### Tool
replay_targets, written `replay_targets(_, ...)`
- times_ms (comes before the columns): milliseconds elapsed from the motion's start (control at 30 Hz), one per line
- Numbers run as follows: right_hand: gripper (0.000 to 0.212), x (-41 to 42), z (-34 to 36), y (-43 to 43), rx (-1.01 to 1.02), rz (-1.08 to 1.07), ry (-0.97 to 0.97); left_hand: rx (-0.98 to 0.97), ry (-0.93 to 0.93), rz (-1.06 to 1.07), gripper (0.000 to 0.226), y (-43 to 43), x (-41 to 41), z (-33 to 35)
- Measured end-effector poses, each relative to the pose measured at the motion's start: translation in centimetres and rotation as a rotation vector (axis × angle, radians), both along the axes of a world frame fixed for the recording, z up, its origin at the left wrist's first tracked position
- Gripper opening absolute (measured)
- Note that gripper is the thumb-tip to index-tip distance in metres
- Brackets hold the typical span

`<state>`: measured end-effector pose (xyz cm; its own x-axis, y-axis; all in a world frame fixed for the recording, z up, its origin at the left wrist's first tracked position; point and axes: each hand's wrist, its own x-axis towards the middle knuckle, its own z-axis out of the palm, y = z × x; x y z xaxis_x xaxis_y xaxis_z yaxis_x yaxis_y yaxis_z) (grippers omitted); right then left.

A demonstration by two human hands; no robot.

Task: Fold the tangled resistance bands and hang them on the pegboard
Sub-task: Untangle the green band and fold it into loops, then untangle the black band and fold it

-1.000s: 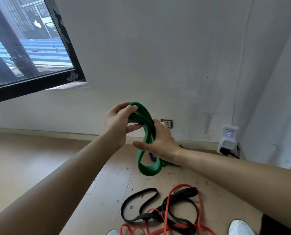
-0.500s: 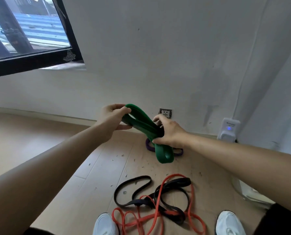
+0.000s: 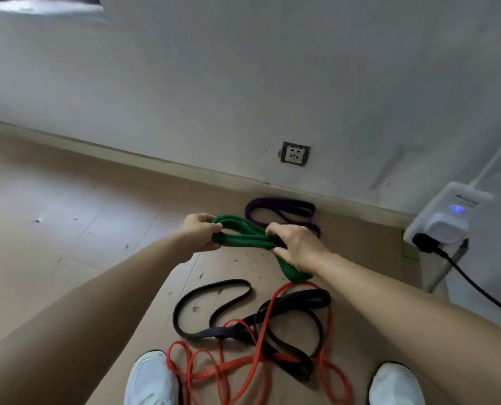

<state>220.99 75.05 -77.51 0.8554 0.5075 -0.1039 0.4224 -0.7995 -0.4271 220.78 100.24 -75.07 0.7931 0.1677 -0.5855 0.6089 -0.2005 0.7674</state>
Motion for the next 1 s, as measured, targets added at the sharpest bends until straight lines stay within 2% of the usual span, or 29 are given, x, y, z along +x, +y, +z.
replay_targets(167, 0.032, 2.3, -7.5, -0.4, -0.113, 0.059, 0.089, -0.043, 0.147, 0.060, 0.031, -1.1, 1.8, -9.3)
replay_targets(333, 0.036, 4.2, -12.7, -2.0, -0.169, 0.097, 0.107, -0.010, 0.154, 0.052, 0.028, -3.3, 3.6, -15.1)
replay_targets(567, 0.037, 6.8, -14.4, -3.0, -0.322, 0.201, -0.092, 0.102, 0.089, 0.013, 0.026, -4.7, 6.1, -18.4)
replay_targets(667, 0.049, 7.3, -15.2, -3.2, -0.399, 0.200, -0.233, 0.126, -0.003, 0.041, 0.029, -5.2, 7.1, -18.7)
replay_targets(767, 0.055, 7.8, -15.9, -3.5, -0.381, 0.144, -0.302, 0.136, -0.064, 0.064, 0.033, -5.7, 7.5, -18.9)
replay_targets(833, 0.060, 8.1, -15.7, -3.8, -0.338, 0.092, -0.187, 0.126, -0.011, 0.054, 0.032, -5.8, 7.2, -19.3)
replay_targets(900, 0.080, 8.3, -15.4, -4.4, -0.293, 0.033, 0.002, 0.123, 0.033, 0.043, 0.034, -5.8, 6.8, -19.7)
replay_targets(1000, 0.105, 7.7, -15.1, -5.3, -0.329, 0.021, 0.062, 0.052, 0.050, 0.050, 0.041, -5.6, 6.0, -19.9)
